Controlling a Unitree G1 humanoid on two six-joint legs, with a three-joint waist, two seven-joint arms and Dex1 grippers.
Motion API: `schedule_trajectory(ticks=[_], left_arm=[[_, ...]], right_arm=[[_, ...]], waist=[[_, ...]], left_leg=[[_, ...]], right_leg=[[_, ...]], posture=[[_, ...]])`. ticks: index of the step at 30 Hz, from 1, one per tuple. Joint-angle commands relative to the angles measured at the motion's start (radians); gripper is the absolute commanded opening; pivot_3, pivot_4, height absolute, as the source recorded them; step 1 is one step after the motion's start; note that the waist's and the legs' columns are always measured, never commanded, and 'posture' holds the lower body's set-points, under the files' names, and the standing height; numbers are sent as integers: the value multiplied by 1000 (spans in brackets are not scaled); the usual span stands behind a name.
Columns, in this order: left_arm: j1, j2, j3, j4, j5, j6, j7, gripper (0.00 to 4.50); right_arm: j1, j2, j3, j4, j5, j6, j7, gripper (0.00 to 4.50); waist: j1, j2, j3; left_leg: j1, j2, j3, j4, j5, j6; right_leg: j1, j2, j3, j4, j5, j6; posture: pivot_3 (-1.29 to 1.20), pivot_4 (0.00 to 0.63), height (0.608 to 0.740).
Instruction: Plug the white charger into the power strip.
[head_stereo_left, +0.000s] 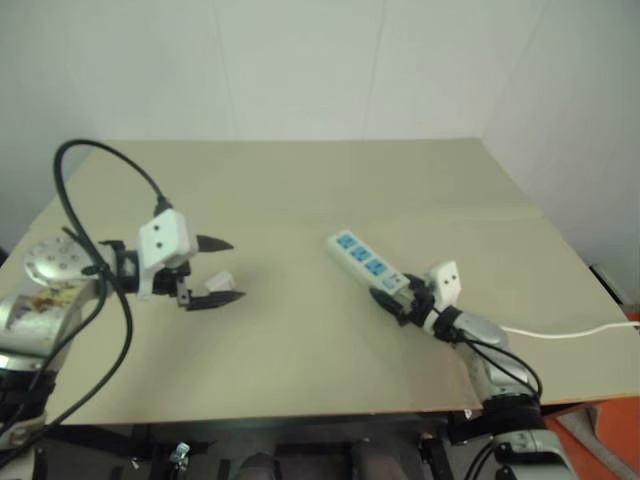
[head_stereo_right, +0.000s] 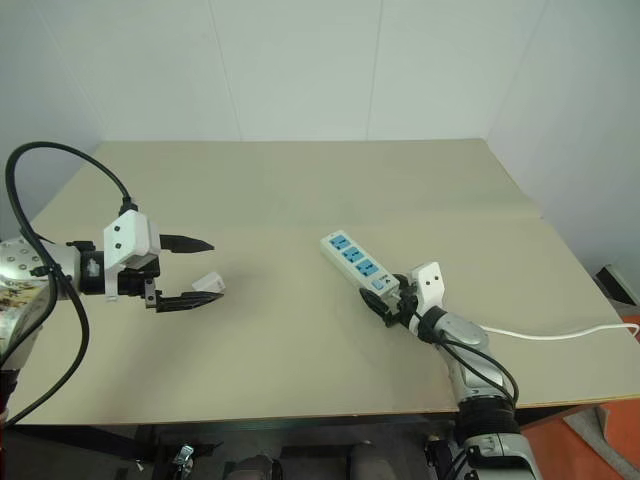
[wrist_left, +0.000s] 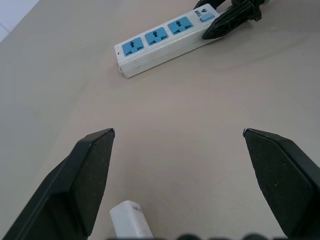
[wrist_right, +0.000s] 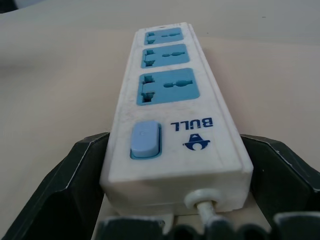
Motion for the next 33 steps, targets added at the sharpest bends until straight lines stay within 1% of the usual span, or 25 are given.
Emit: schedule_trajectory(ticks=[1, 6, 11, 15, 18, 21, 24, 27, 30, 33], left_arm=[[0, 14, 37, -32, -11, -5, 10, 4487], [4, 15, 41, -37, -11, -3, 16, 4487], [12, 18, 47, -44, -12, 0, 23, 4500], [17, 21, 56, -39, -14, 0, 27, 4500], [18, 13, 65, -16, -24, 2, 24, 4500], [-4, 22, 62, 40, -22, 7, 6, 4500], [-49, 64, 27, 105, 22, 47, 5, 4500], [-94, 101, -13, 169, 64, 33, -26, 4500], [-143, 108, -36, 223, 77, 15, -63, 4500], [-195, 105, -65, 285, 90, 12, -104, 4500]], right_arm=[[-10, -1, 8, 20, -11, -25, 19, 4500], [-15, 1, 12, 43, -10, -27, 36, 4500], [-28, 7, 15, 68, -21, -33, 38, 3465], [-30, 8, 17, 61, -21, -43, 52, 3466], [-27, -3, 28, 23, -12, -48, 100, 3466], [-37, -22, 48, -27, 16, -34, 197, 3466], [-56, -53, 79, -54, 35, -32, 317, 3466], [-85, -94, 116, -64, 50, -35, 453, 3466], [-116, -117, 142, -50, 54, -66, 561, 3466], [-150, -132, 181, -13, 17, -112, 648, 3466]], waist=[[0, 0, 0], [-1, 0, 0], [-3, 0, 0], [-3, 0, 0], [-3, 0, 0], [-4, 0, 0], [-4, 0, 0], [-2, 0, 1], [-1, 0, 1], [-3, 0, 1]], left_leg=[[0, 0, 0, 0, 0, 0], [1, 0, 0, 0, 0, 0], [1, 0, 0, 0, 0, 0], [1, 0, 0, 0, 0, 0], [1, 0, 0, 0, 0, 0], [1, 0, 0, 0, 0, 0], [1, 0, 0, -1, 0, 0], [0, 0, 0, -1, 0, 0], [0, 0, 0, 0, 0, 0], [0, 0, 0, 0, 0, 0]], right_leg=[[0, 0, 0, 0, 0, 0], [1, 0, 0, 0, 0, 0], [1, 0, 0, 0, 0, 0], [1, 0, 0, 0, 0, 0], [1, 0, 0, 0, 0, 0], [0, 0, 0, 0, 0, 0], [0, 1, 0, 0, 0, 0], [0, 1, 0, 0, 0, 0], [0, 1, 0, 0, 0, 0], [-1, 1, -1, 0, 0, 0]], posture=[[0, 150, 740], [0, 150, 740], [0, 150, 740], [0, 150, 740], [0, 150, 740], [0, 150, 740], [0, 150, 740], [0, 150, 740], [0, 150, 740], [0, 150, 740]])
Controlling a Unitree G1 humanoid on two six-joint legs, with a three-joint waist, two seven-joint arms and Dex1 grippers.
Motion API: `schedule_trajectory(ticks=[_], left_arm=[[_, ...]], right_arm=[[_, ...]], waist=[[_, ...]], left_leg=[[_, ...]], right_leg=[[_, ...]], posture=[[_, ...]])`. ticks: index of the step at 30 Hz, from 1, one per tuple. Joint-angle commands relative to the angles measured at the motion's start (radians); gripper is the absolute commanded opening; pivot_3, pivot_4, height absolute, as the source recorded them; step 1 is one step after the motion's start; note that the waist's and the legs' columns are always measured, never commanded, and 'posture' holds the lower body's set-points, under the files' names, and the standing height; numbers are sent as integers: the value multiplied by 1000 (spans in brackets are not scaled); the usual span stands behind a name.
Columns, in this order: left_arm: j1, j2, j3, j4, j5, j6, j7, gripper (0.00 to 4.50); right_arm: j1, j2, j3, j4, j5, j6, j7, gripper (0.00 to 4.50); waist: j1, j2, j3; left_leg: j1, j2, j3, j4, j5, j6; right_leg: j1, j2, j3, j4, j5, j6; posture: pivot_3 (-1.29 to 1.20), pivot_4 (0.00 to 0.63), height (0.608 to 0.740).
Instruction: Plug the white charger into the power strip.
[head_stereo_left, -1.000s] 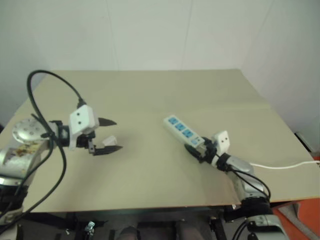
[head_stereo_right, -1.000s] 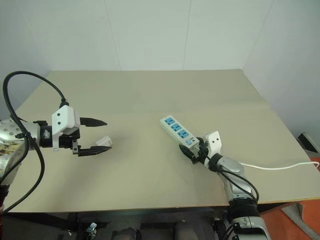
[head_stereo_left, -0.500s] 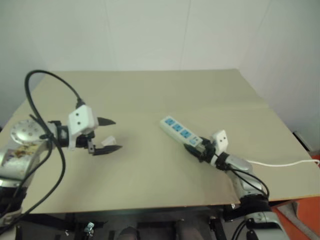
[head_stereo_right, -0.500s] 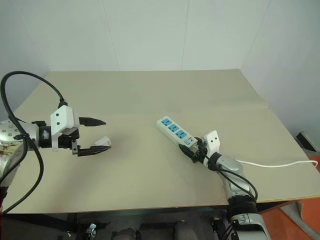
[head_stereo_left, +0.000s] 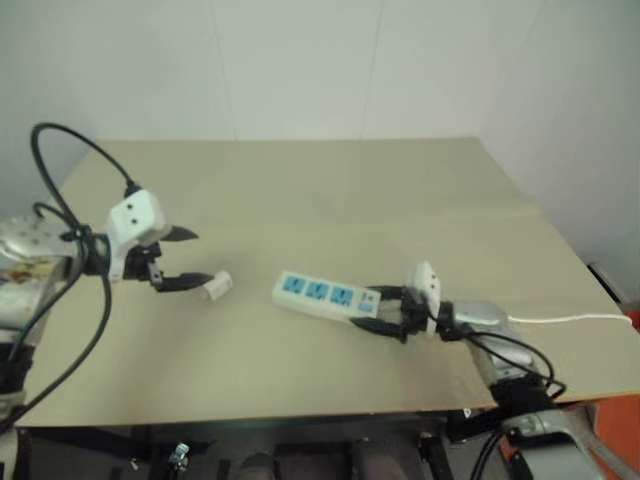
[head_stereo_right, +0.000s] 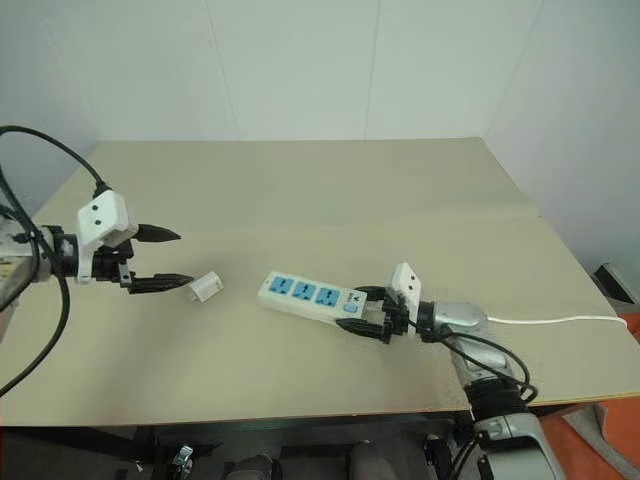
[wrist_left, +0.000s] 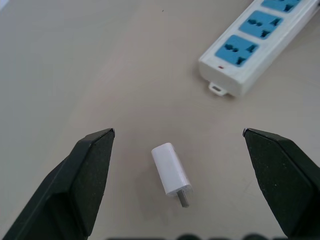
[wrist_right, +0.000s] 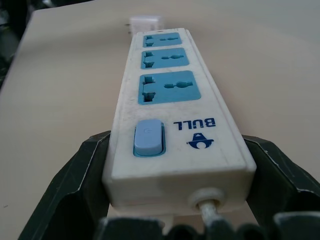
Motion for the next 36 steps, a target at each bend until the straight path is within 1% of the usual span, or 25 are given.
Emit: schedule_trajectory(ticks=[1, 3, 6, 12, 16, 18, 21, 23, 24, 27, 31, 36], left_arm=[[-74, 10, -24, 67, 24, -18, -41, 4500], [-128, -3, -69, 132, 60, -9, -48, 4500], [-219, -25, -151, 212, 151, 6, -31, 4500], [-500, -74, -382, 328, 296, 218, -197, 4500], [-669, -136, -530, 446, 388, 348, -300, 4500], [-722, -166, -604, 510, 445, 370, -344, 4500], [-755, -199, -666, 575, 487, 358, -375, 4500], [-762, -228, -688, 608, 522, 346, -370, 4500], [-780, -248, -723, 638, 531, 377, -372, 4500], [-784, -284, -721, 669, 555, 365, -377, 4500], [-760, -345, -727, 718, 601, 373, -325, 4500], [-782, -437, -704, 863, 642, 408, -197, 4500]], right_arm=[[-48, -9, 40, 16, -12, -89, 102, 3466], [-62, -4, 59, 56, -34, -122, 124, 3466], [-77, 14, 65, 110, -48, -154, 127, 3466], [-86, 48, 76, 159, -58, -185, 122, 3466], [-71, 49, 75, 140, -54, -164, 115, 3466], [-52, 41, 75, 121, -52, -157, 114, 3466], [-30, 30, 73, 97, -51, -148, 108, 3466], [-20, 27, 72, 84, -52, -143, 99, 3466], [-16, 25, 71, 78, -51, -140, 96, 3466], [-10, 23, 72, 63, -48, -131, 90, 3466], [4, 29, 72, 39, -45, -116, 72, 3466], [24, 38, 76, 8, -40, -101, 50, 3466]], waist=[[-1, 0, 0], [-1, 0, 0], [1, 0, 0], [-1, -1, 1], [-4, 0, 1], [-3, 0, 2], [-5, 1, 2], [-4, 1, 3], [-1, 0, 4], [0, 0, 4], [0, 0, 4], [-1, 0, 4]], left_leg=[[0, 0, 0, 0, 0, 0], [0, 0, 0, 0, 0, 0], [0, 0, 0, 0, 0, 0], [-2, -1, -1, 2, 0, 0], [-3, -1, -2, 2, 0, 0], [-2, -1, -2, 2, 0, 0], [-2, -1, -2, 2, 0, 0], [-2, -1, -2, 2, 0, 0], [-3, -1, -2, 2, 0, 0], [-4, -1, -3, 3, 0, 0], [-4, -1, -3, 3, 0, 0], [-4, -1, -3, 4, 0, 0]], right_leg=[[0, 0, 0, 0, 0, 0], [0, 0, 0, 0, 0, 0], [0, 0, 0, 0, 0, 0], [-1, 0, -1, 1, 0, 0], [-1, 1, -1, 1, 0, 0], [-1, 1, -1, 2, 0, 0], [-1, 1, 0, 2, -1, 2], [-1, 1, 0, 2, -1, 1], [-2, 1, 0, 2, -1, 1], [-2, 1, -1, 2, 0, 1], [-2, 1, -1, 2, 0, 1], [-2, 1, -1, 2, 0, 1]], posture=[[0, 150, 740], [0, 150, 740], [0, 150, 740], [0, 150, 740], [0, 150, 740], [0, 150, 740], [0, 150, 740], [0, 150, 740], [0, 150, 740], [0, 150, 740], [0, 150, 740], [0, 150, 740]])
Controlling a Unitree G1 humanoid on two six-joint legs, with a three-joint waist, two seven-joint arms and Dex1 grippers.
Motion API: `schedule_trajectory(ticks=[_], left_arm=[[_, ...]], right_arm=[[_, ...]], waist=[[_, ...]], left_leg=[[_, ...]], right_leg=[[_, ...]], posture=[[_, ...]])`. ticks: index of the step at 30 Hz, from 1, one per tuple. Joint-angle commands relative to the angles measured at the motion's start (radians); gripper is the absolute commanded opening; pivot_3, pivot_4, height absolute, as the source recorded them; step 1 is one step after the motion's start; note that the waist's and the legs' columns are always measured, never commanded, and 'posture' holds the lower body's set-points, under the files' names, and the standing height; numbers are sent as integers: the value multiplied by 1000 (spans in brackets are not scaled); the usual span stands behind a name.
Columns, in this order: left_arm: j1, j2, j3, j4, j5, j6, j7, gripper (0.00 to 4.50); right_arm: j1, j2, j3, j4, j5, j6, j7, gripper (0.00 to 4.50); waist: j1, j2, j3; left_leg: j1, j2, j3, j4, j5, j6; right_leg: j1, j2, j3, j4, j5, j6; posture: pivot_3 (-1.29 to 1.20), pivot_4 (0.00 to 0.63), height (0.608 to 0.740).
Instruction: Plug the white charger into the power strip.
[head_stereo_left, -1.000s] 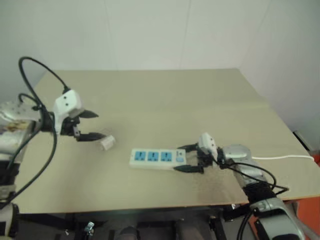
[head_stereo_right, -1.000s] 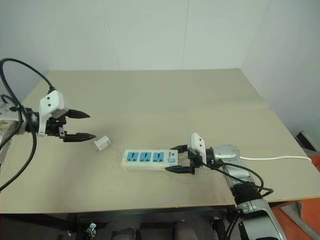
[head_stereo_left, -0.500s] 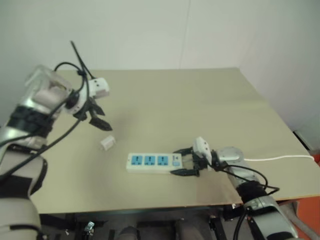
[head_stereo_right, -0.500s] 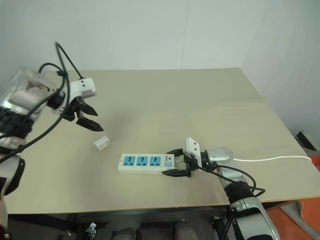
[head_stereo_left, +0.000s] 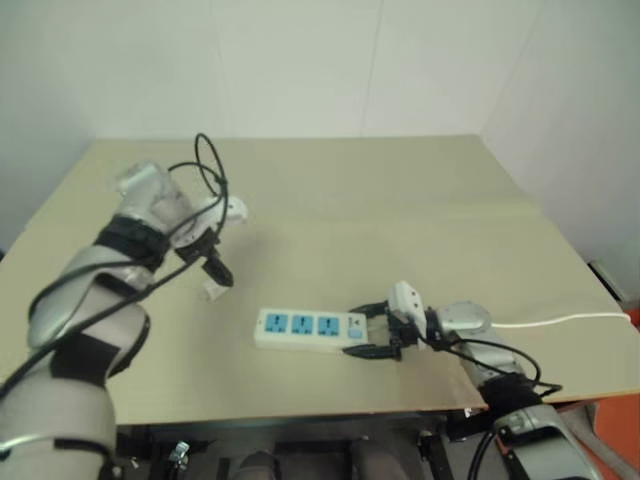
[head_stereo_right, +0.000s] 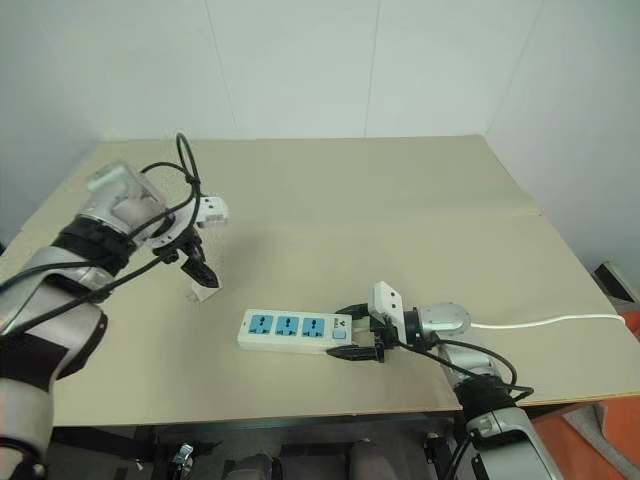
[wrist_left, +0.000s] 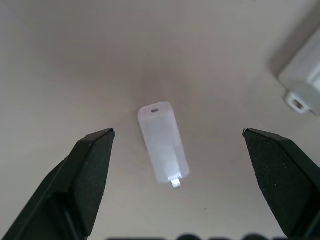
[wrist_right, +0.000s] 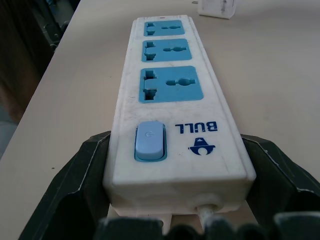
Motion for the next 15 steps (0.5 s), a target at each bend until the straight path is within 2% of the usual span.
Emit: schedule_trajectory(ticks=[1, 7, 15], left_arm=[[-42, -42, 16, 104, 47, 39, 87, 4500], [-82, -134, 60, 247, 48, 111, 195, 4500], [-76, -176, 83, 292, 48, 139, 231, 4500]], right_arm=[[12, 10, -3, -57, 17, 15, -14, 3466], [32, 16, -2, -85, 20, 28, -32, 3466], [53, 22, -1, -111, 23, 41, -49, 3466]], waist=[[-1, 0, 0], [-1, 0, 0], [-2, -1, 0]], left_leg=[[0, 0, 0, 0, 0, 0], [0, 0, 0, 0, 0, 0], [0, 0, -1, 0, 0, 0]], right_leg=[[0, 0, 0, 0, 0, 0], [0, 0, 0, 0, 0, 0], [0, 0, 0, 0, 0, 0]], posture=[[0, 150, 740], [0, 150, 740], [0, 150, 740]])
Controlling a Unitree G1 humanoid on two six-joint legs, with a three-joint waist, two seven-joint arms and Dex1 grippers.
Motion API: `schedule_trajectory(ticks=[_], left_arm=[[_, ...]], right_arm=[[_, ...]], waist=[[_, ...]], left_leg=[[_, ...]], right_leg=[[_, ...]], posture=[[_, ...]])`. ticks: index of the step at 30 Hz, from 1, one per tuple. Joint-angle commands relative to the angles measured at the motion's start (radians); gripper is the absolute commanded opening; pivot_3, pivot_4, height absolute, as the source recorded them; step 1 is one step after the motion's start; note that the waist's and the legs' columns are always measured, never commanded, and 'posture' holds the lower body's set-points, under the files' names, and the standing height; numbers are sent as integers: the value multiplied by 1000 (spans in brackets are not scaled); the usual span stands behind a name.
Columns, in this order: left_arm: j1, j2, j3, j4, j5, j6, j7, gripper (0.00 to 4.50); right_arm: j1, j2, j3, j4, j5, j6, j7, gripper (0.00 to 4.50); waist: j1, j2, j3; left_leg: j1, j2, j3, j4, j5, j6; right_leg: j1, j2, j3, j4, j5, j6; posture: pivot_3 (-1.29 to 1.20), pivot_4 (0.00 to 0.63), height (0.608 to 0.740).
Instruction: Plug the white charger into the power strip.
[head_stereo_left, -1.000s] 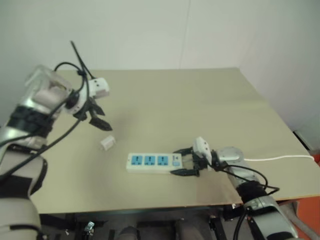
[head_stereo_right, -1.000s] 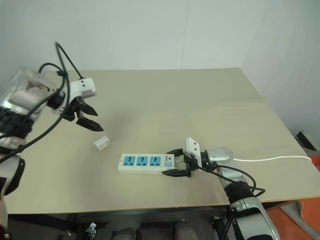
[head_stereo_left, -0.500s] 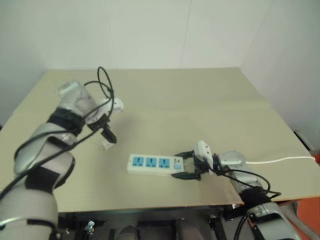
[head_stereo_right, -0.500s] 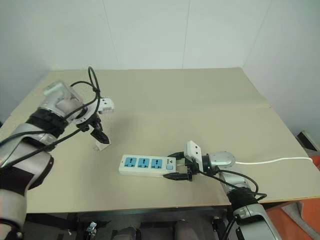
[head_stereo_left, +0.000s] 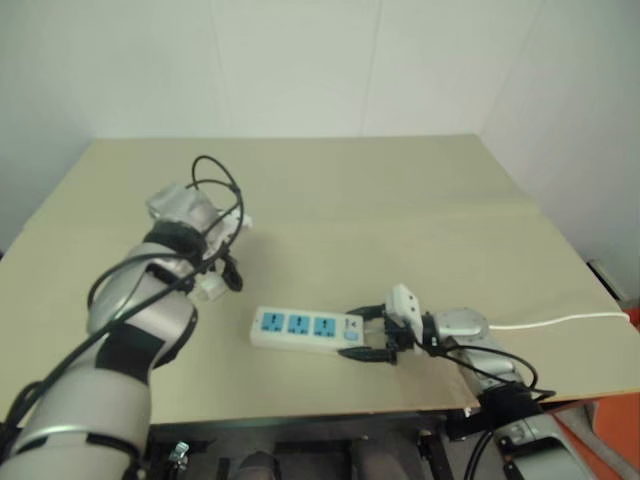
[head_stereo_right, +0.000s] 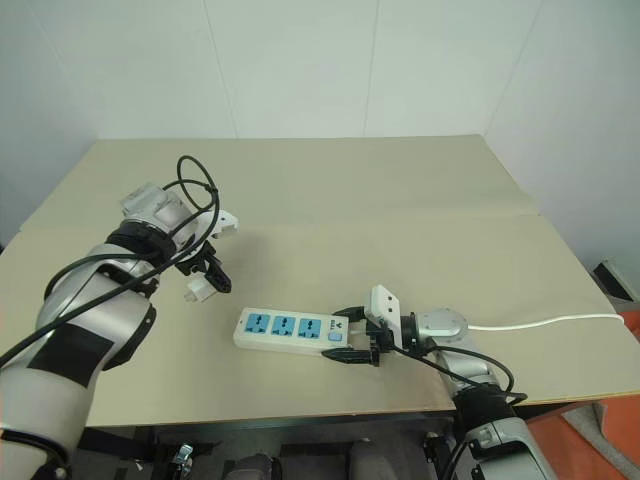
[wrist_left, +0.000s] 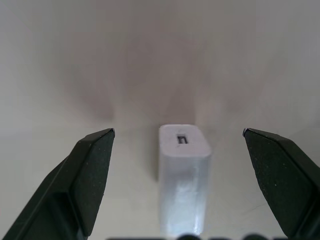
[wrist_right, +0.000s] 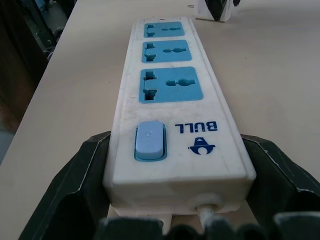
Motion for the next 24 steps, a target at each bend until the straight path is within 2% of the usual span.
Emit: schedule_trajectory(ticks=[1, 4, 6, 16, 20, 24], left_arm=[[-24, -3, 21, 11, 16, 7, 24, 4500], [-8, -12, 21, 6, 21, -3, 47, 4500], [1, -15, 24, 6, 22, -15, 64, 4107], [7, -20, 22, -17, 30, -32, 44, 1006], [22, -1, 50, -71, 14, -59, 59, 1016], [111, 55, 187, -315, -81, -164, 83, 1016]], right_arm=[[8, 10, -1, -42, 22, 8, -5, 3466], [14, 10, 0, -46, 24, 7, -9, 3466], [17, 11, 1, -50, 26, 10, -13, 3466], [35, 11, -4, -64, 27, 14, -40, 3466], [44, 10, -11, -71, 29, 15, -54, 3466], [68, 14, -13, -87, 32, 10, -75, 3466]], waist=[[0, 0, 0], [0, 0, 0], [0, 0, 0], [0, 0, 0], [1, 0, 0], [1, 0, 0]], left_leg=[[0, 0, 0, 0, 0, 0], [0, 0, 0, 0, 0, 0], [0, 0, 0, 0, 0, 0], [0, 0, 0, 0, 0, 0], [0, 0, 0, 0, 0, 0], [0, 1, 0, 0, 0, 0]], right_leg=[[0, 0, 0, 0, 0, 0], [0, 0, 0, 0, 0, 0], [0, 0, 0, 0, 0, 0], [0, 0, 0, 0, 0, 0], [0, 0, 0, 0, 0, 0], [0, 0, 0, 0, 0, 0]], posture=[[0, 150, 740], [0, 150, 740], [0, 150, 740], [0, 150, 740], [0, 150, 740], [0, 150, 740]])
